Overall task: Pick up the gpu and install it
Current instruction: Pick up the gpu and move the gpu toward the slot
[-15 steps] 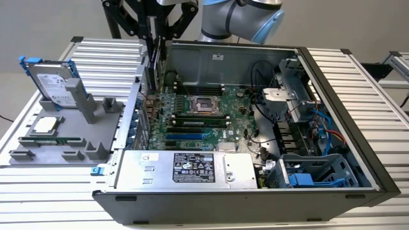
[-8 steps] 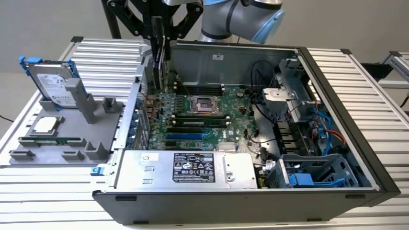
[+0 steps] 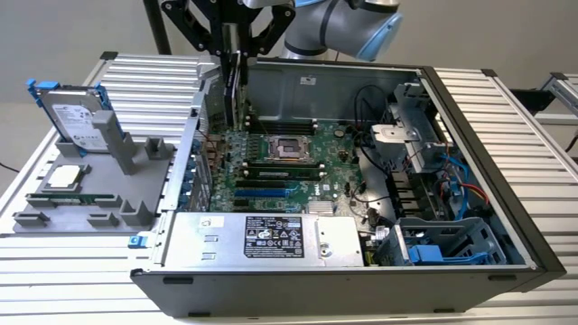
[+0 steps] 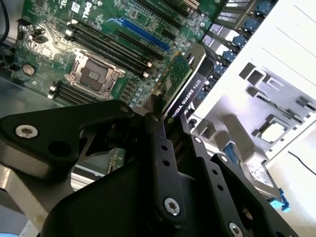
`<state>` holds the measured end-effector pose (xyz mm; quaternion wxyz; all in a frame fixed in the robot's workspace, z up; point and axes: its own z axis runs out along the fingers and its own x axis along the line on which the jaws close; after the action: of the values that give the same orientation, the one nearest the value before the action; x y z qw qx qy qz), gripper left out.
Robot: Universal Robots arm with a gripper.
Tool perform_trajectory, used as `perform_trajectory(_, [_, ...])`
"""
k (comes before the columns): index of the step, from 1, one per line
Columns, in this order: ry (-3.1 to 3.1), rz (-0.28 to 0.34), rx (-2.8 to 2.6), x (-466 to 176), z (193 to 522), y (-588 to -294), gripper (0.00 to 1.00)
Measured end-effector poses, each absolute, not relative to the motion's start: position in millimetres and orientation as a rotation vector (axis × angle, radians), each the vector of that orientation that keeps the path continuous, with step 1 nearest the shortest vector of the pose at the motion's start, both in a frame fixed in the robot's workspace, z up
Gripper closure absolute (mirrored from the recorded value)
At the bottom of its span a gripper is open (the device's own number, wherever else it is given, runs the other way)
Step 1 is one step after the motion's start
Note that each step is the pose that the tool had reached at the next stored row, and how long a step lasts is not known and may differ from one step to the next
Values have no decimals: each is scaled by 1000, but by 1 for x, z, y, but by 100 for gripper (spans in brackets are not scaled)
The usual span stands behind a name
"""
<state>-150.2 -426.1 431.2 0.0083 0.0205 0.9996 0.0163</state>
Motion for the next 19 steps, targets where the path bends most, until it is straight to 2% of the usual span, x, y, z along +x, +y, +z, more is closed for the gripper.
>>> perform_trajectory(19, [3124,51,64,-130,431,-425,100])
